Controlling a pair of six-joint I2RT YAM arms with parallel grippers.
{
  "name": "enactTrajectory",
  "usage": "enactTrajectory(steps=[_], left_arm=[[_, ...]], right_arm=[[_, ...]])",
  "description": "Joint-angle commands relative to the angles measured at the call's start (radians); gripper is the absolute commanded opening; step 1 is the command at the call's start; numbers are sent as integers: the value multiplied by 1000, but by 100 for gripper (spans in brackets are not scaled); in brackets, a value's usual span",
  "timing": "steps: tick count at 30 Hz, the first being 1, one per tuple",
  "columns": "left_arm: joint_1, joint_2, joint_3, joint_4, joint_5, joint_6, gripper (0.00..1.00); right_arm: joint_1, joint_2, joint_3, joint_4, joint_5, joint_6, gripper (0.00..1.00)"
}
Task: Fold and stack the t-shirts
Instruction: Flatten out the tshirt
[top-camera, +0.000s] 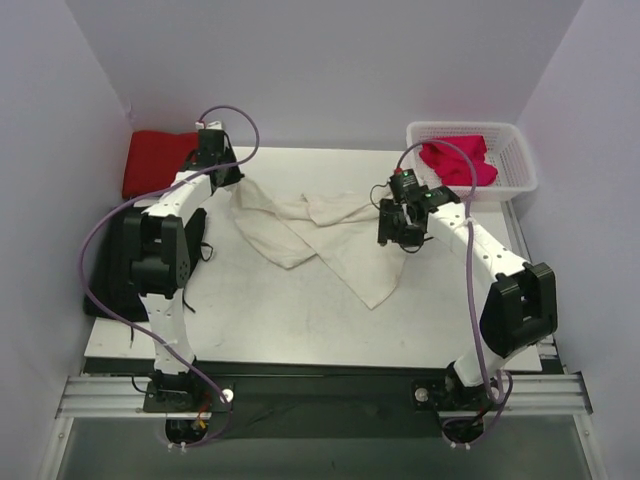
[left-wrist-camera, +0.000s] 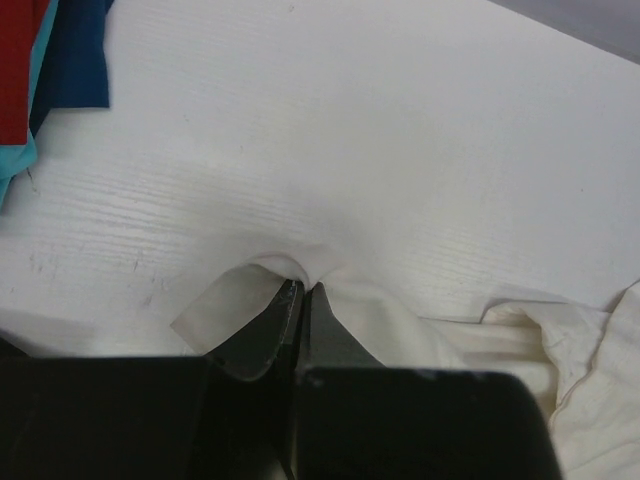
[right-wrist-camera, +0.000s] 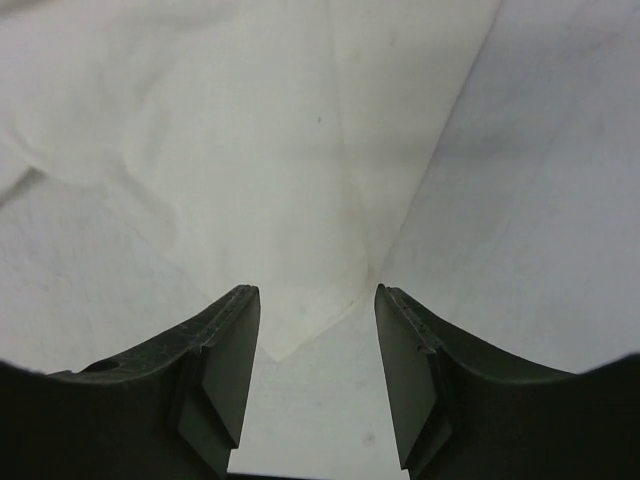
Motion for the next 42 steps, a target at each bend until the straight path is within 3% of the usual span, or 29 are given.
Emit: enactTrajectory(steps=[1,8,20,42], left_arm=[[8,10,70,24,5,-8,0],[8,24,82,18,11,-19,0],[8,12,43,11,11,-12,0],[24,3,24,21,41,-19,0]], right_arm=[[54,-54,-76,-79,-62,12,50],[103,-33,-177,-105,-177,-3,50],[147,51,-209,-129,-283,-46,47],[166,207,-200,-67,-251,-40,45]])
